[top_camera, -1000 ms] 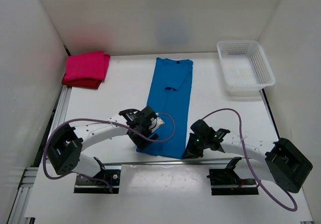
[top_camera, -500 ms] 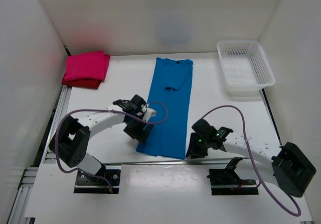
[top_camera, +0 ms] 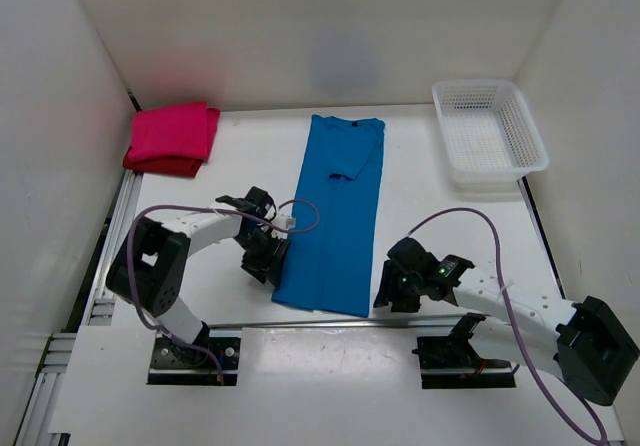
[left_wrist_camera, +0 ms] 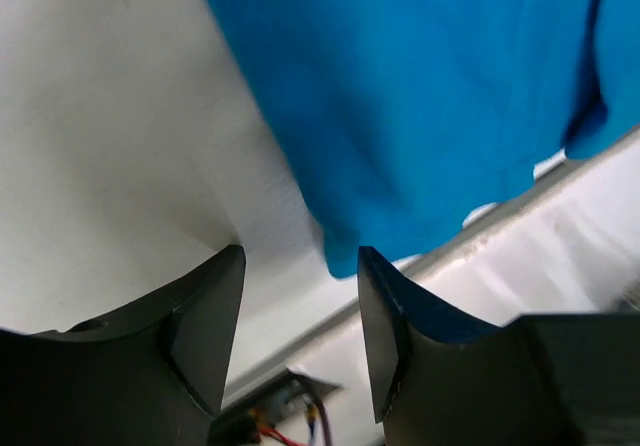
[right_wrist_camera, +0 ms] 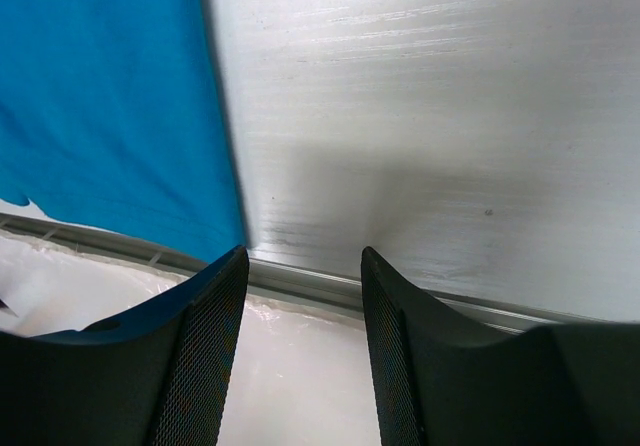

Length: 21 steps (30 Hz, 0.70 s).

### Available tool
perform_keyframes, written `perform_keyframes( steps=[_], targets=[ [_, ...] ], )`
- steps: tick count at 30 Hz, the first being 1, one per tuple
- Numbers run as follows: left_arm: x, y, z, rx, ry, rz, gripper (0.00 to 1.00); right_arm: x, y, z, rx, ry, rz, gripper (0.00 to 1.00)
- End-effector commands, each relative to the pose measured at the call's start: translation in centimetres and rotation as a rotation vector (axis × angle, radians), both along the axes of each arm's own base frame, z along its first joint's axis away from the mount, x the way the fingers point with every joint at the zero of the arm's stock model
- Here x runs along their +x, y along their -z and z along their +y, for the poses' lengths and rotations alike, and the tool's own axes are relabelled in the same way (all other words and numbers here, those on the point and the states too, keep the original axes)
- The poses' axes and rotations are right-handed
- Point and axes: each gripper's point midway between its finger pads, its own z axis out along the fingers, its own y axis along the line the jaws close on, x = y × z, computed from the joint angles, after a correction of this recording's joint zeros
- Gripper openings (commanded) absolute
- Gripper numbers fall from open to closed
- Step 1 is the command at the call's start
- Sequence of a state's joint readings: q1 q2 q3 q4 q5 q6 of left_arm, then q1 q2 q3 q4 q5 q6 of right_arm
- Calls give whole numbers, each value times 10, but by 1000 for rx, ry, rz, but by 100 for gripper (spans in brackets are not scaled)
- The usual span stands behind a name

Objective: Fold and stack the t-shirts
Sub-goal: Grab the bottom of the folded rectangular tshirt with both arms

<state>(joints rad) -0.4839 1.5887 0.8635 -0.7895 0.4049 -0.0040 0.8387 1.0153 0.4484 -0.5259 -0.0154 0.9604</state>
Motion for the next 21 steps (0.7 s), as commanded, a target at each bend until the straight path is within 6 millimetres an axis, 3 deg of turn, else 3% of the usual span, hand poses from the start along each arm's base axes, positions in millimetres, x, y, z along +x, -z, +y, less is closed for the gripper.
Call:
perform_keyframes(
  steps=[1,5,11,16,21],
  targets=[
    [-5,-8,-1,-15,-12,74,60,9,-8,3,-7,12,-27,54],
    [-10,-6,-2,-20,-12,109,65,13,-11,12,17,-10,-43,56],
    [-18,-1,-19,-72,33,144,68,11,-8,23,37,-56,-43,57],
    [-13,8,-18,-34,40,143,64,9,-7,34,45,-95,-28,57],
    [-22,17,-12,-3,37,177,50,7,-3,41,58,-113,-13,57]
  ],
)
